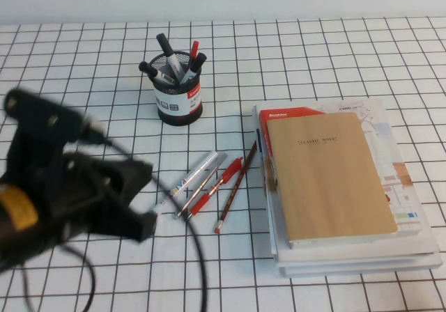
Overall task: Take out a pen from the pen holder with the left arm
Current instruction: 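Take a marker out of the pen holder and lay it on the table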
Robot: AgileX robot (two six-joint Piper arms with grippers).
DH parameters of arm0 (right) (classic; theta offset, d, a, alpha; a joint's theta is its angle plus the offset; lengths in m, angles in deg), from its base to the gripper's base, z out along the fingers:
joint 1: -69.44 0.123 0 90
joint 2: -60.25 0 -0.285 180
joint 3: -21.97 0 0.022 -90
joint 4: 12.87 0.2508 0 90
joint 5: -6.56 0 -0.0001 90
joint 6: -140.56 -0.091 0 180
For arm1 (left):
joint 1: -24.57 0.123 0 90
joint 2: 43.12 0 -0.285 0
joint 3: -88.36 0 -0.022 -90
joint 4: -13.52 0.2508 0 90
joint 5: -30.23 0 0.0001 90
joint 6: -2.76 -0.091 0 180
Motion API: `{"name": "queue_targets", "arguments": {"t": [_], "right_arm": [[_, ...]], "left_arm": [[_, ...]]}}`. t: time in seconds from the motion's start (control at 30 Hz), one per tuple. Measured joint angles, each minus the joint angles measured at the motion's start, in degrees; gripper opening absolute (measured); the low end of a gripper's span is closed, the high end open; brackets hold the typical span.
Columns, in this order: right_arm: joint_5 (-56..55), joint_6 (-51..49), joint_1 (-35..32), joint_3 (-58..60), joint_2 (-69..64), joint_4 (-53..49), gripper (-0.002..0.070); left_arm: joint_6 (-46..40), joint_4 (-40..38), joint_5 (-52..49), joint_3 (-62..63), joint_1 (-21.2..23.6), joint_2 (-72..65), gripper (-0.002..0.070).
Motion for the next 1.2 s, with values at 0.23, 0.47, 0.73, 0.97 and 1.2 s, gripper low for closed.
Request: {"name": "queue_targets", "arguments": {"t": [0.23, 0.47, 0.73, 0.97, 1.2], "right_arm": [[0.0, 0.0, 0.0, 0.0, 0.0, 0.0, -0.0015], [0.0, 0.0, 0.0, 0.0, 0.0, 0.0, -0.0015], [0.0, 0.0, 0.0, 0.0, 0.0, 0.0, -0.0015], [0.0, 0.0, 0.0, 0.0, 0.0, 0.0, -0.0015], [0.0, 0.0, 0.0, 0.0, 0.0, 0.0, -0.0015]], "left_arm": [[0.46, -0.4, 0.39, -11.18, 0.0, 9.43, 0.0], [0.46, 2.37, -0.98, -12.79, 0.0, 10.04, 0.0], [0.95, 6.42, 1.7, -14.38, 0.0, 12.85, 0.0], [1.52, 5.68, 3.09, -20.84, 6.33, 25.29, 0.0], [-1.64, 5.07, 5.25, -28.6, 20.62, 43.32, 0.0]]}}
